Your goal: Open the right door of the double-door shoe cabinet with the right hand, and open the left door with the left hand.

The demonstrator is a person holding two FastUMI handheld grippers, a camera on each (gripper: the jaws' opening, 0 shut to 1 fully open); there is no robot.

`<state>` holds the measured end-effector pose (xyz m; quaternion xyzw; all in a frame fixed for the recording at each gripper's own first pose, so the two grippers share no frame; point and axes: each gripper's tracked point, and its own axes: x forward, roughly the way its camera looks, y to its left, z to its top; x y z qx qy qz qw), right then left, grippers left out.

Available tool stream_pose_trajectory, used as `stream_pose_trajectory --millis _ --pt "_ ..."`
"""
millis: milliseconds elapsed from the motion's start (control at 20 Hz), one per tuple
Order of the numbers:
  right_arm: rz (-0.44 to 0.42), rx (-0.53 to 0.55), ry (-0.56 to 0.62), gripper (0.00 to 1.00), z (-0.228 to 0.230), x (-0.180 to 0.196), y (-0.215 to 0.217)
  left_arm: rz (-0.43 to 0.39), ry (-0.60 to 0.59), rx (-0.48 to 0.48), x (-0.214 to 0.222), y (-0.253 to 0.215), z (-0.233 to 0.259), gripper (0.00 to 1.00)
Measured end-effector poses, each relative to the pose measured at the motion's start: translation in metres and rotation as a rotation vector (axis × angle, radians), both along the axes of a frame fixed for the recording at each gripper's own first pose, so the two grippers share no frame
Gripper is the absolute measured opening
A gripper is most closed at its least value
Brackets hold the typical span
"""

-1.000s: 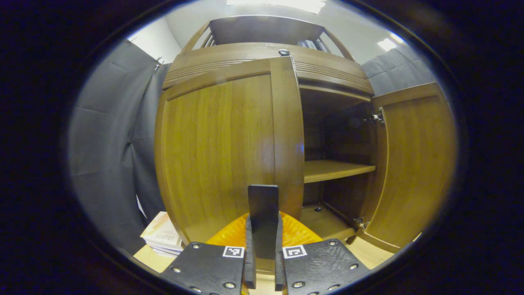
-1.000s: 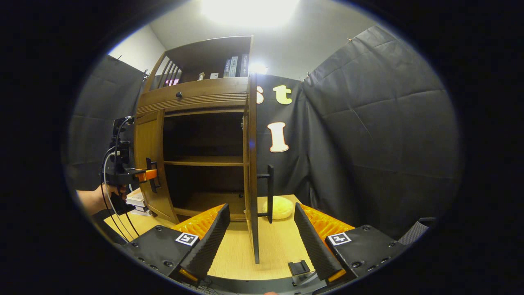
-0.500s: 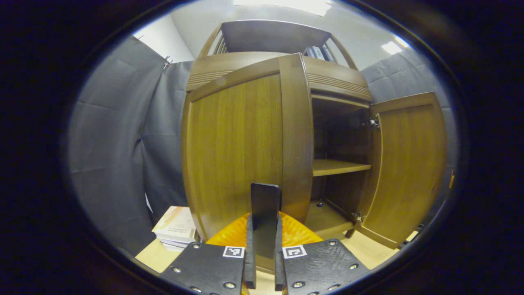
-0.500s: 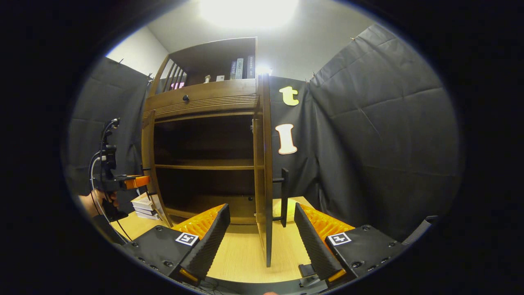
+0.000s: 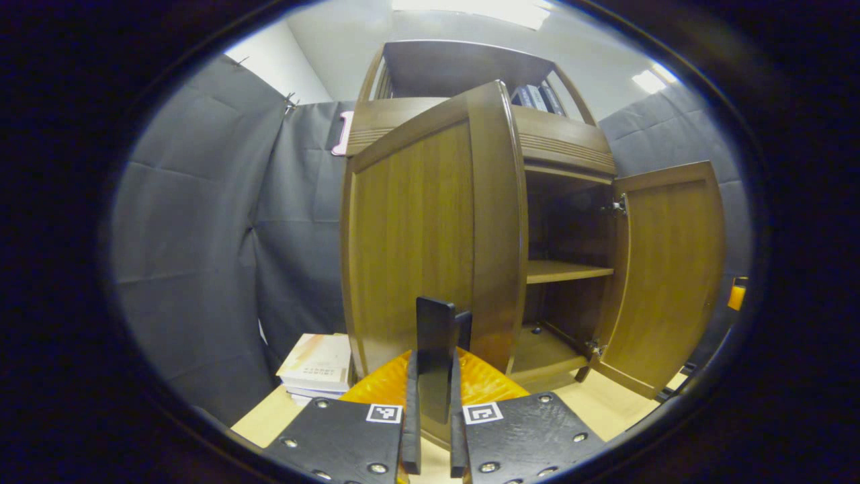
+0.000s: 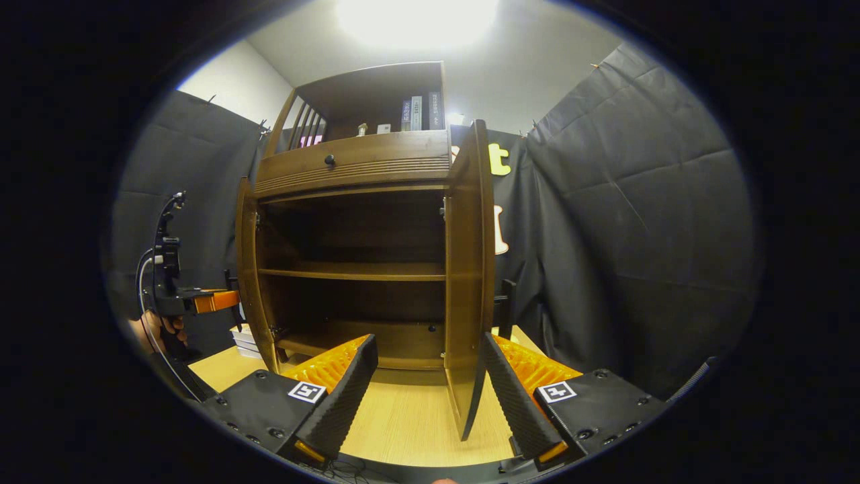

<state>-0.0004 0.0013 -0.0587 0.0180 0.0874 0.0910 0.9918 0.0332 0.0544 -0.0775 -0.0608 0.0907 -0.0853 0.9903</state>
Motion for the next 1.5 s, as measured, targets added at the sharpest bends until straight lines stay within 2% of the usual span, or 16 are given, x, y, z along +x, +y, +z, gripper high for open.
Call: stream_pose_trajectory --millis 150,200,250,400,750,900,1250,1500 --pt "0.017 0.007 -0.009 0.96 0.004 0.001 0.012 0.012 -0.001 -0.001 -0.008 0.017 -0.001 0.15" --pt "0.023 0.008 -0.012 0.96 0.005 0.002 0.017 0.017 -0.002 -0.001 -0.009 0.023 -0.002 0.18" --pt "0.028 0.007 -0.014 0.96 0.006 0.001 0.022 0.023 -0.002 -0.001 -0.011 0.029 -0.003 0.15" --pt "0.048 0.004 -0.021 0.96 0.008 0.001 0.036 0.036 -0.004 -0.004 -0.017 0.047 -0.004 0.18" --pt "0.083 0.012 -0.037 0.97 0.012 -0.001 0.073 0.063 -0.04 0.026 -0.027 0.087 0.004 0.15" --pt "0.088 0.008 -0.042 0.96 0.013 -0.004 0.085 0.062 -0.037 0.022 -0.031 0.102 0.001 0.2" --pt "0.063 0.001 -0.038 0.96 0.007 -0.018 0.098 0.077 -0.022 0.035 -0.042 0.136 -0.014 0.2" --pt "0.064 0.009 -0.04 0.96 0.009 -0.027 0.095 0.148 -0.02 0.056 -0.058 0.166 -0.018 0.16"
